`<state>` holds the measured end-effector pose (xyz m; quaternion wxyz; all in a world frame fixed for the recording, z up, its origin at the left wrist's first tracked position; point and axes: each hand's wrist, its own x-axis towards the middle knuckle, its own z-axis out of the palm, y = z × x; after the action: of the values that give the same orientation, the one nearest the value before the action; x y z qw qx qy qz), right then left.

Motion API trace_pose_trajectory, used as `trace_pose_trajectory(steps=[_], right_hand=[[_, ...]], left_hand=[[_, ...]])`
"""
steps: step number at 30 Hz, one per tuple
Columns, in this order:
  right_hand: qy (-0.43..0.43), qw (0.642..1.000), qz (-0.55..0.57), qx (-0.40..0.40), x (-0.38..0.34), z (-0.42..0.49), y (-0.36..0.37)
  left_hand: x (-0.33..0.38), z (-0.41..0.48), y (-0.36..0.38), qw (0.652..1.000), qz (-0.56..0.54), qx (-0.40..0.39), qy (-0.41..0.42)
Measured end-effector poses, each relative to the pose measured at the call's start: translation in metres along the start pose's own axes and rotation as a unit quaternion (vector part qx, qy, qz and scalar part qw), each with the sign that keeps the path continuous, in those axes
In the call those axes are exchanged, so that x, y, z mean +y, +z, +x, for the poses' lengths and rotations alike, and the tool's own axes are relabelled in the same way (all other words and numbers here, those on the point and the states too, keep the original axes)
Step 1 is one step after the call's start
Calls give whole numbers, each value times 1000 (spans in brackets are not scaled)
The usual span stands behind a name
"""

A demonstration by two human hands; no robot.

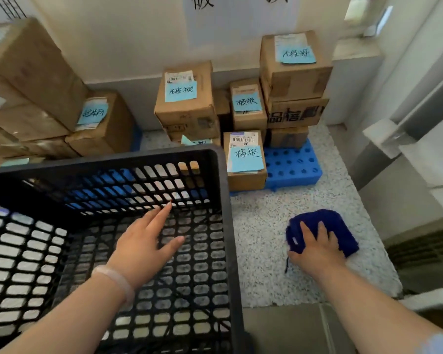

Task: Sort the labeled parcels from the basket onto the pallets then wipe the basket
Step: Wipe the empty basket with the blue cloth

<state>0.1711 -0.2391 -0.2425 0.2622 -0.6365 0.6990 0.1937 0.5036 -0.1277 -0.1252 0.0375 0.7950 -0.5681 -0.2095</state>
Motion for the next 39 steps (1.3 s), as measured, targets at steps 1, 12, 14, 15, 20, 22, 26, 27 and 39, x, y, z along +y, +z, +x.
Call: trace_pose_trajectory(steps=[1,12,14,15,20,22,26,27,39], right_hand=[[-2,1000,-23,13,2,3,4],[-64,988,59,126,0,-2,-23],[-80,974,152,149,-9,-15,-33],[-89,962,195,170,-14,-23,-39],[-193,874,263,360,-65,-82,-89],[-253,815,276,441,-94,-117,-112],[-400,720,246,511,-158,-188,-132],[-424,724,229,494,-176,-201,-129],[-405,838,347,116,-344,-259,-21]], left_hand=[[0,0,2,1000,3,-4,-1],[-3,-6,3,1000,-7,-13,-20],[0,-9,-1,1000,-11,-17,-12],[1,-10,-3,1000,-17,-17,-7],[-1,-13,-24,998,-32,18,45],[-11,-17,-35,997,-37,29,61],[-42,-31,-63,994,-55,47,76],[-51,-34,-70,994,-61,50,80],[-170,-54,-109,932,-328,62,142]])
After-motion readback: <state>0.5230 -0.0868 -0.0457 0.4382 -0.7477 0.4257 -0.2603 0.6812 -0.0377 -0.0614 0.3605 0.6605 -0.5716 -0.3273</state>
